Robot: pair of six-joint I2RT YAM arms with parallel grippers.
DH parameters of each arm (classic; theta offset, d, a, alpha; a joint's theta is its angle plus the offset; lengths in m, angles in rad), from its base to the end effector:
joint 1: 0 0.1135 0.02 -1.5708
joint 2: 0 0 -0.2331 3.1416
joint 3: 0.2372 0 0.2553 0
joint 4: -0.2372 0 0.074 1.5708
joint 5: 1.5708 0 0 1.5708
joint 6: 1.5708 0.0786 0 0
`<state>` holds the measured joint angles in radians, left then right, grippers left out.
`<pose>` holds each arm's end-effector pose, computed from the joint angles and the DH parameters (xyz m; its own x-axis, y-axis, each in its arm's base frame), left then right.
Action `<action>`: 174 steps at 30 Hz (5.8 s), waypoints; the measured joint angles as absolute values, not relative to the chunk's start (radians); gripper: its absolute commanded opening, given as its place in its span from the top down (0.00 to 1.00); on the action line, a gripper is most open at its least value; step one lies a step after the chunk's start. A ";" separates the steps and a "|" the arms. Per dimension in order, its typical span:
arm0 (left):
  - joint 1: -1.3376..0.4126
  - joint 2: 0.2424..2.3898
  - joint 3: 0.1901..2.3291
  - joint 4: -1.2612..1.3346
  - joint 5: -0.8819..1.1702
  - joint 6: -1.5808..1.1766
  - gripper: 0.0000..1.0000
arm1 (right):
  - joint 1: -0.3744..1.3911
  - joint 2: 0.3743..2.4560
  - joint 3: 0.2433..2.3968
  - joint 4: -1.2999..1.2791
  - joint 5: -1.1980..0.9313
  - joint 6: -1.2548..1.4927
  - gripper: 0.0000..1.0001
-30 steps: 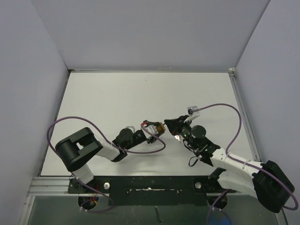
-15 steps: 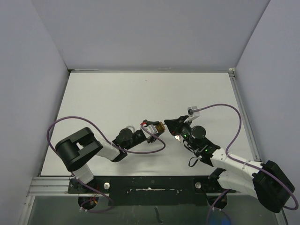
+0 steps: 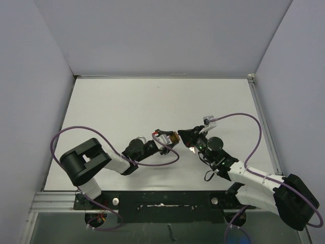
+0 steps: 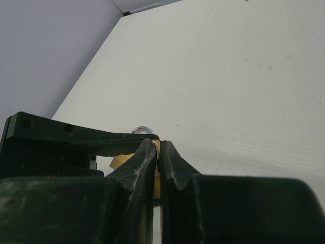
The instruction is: Unlock with the key
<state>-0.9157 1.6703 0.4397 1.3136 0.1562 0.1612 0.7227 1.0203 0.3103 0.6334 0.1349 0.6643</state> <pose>0.1936 -0.2720 0.1441 0.1907 0.0120 -0.9816 0.8583 0.4832 0.1727 0.2146 0.1751 0.1843 -0.3872 0.4730 -0.7914 -0.4014 0.6862 0.6066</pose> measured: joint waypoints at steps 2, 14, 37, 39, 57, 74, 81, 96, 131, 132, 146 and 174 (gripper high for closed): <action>-0.915 1.669 0.440 1.312 0.156 0.160 1.00 | 0.723 1.020 0.310 0.634 0.134 0.664 1.00; -0.915 1.658 0.476 1.255 0.160 0.157 1.00 | 0.720 1.046 0.311 0.646 0.120 0.661 1.00; -0.915 1.641 0.496 1.280 0.147 0.139 1.00 | 0.722 1.035 0.312 0.654 0.114 0.670 0.51; -0.916 1.632 0.496 1.285 0.147 0.138 1.00 | 0.719 0.994 0.312 0.652 0.117 0.668 0.51; -0.916 1.602 0.461 1.307 0.149 0.134 1.00 | 0.641 0.889 0.312 0.570 0.084 0.649 0.64; -0.916 1.596 0.461 1.304 0.171 0.116 1.00 | 0.634 0.881 0.313 0.576 0.043 0.635 0.68; -0.916 1.596 0.461 1.290 0.173 0.108 1.00 | 0.629 0.860 0.312 0.595 0.035 0.635 0.71; -0.916 1.596 0.477 1.245 0.196 0.106 1.00 | 0.628 0.916 0.312 0.609 -0.022 0.635 0.77; -0.915 1.596 0.490 1.229 0.168 0.087 1.00 | 0.621 0.982 0.304 0.708 -0.054 0.673 1.00; -0.914 1.596 0.490 1.229 0.169 0.083 1.00 | 0.621 0.982 0.301 0.714 -0.056 0.673 1.00; -0.874 1.572 0.490 1.229 0.259 0.027 1.00 | 0.615 0.977 0.277 0.796 -0.099 0.647 1.00; -0.939 1.562 0.498 1.172 0.064 0.151 1.00 | 0.614 1.069 0.305 0.822 -0.067 0.721 1.00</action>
<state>-0.9390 1.5623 0.4984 1.1725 0.0643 0.1509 0.6136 1.0695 0.3054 0.8219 -0.0669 0.7208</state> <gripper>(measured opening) 0.451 0.029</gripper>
